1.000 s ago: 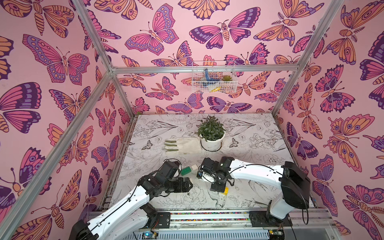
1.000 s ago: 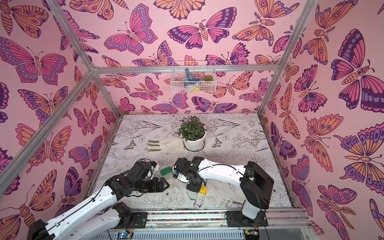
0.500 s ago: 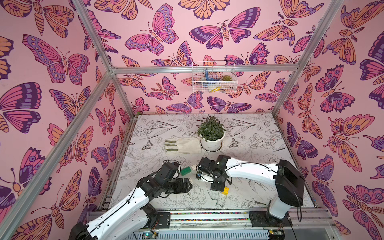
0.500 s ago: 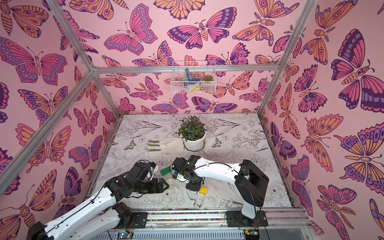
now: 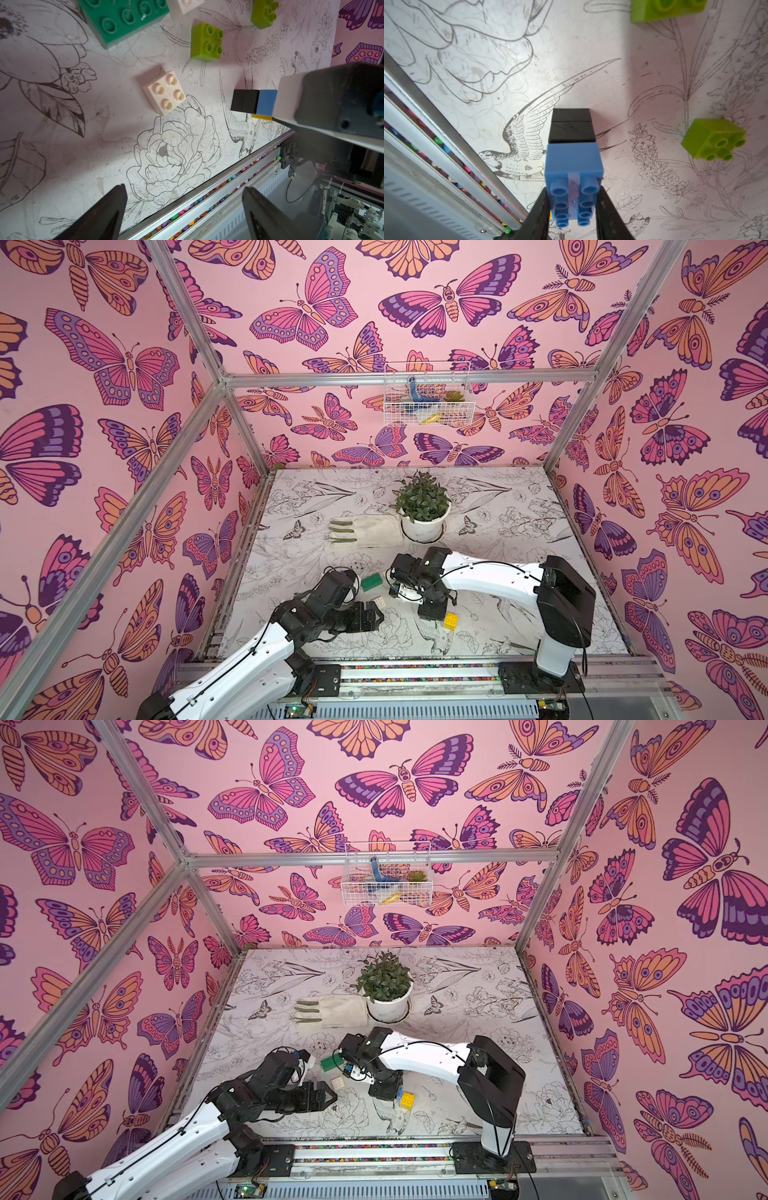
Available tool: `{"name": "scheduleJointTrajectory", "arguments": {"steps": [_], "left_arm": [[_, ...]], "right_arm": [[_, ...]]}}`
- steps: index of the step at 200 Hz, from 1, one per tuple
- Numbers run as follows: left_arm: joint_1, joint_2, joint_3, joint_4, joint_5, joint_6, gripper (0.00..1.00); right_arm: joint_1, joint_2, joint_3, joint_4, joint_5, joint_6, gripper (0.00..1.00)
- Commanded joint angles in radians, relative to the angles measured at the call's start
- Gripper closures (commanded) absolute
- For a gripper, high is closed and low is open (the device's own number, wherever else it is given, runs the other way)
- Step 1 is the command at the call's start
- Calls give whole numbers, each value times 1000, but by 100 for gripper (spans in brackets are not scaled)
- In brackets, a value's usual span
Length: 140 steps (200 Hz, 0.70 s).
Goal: Assemble a giraffe with lego
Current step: Assemble the lego brick with the lego brick.
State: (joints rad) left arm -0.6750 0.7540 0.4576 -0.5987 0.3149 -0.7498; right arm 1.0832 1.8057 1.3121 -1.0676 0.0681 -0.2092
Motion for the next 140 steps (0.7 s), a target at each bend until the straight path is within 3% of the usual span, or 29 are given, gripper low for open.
{"name": "scheduleJointTrajectory", "arguments": {"steps": [1,40,140], "left_arm": [[-7,3,-19,29,5,-17,7],[-11,19,-10,34,2,-13,7],[-11,21,-3,33,6,-11,7]], "right_arm": [[15,53,1,-22,28,13,92],[17,73,36,-13,17,21,89],[2,-45,-7,92,-5,98,59]]}}
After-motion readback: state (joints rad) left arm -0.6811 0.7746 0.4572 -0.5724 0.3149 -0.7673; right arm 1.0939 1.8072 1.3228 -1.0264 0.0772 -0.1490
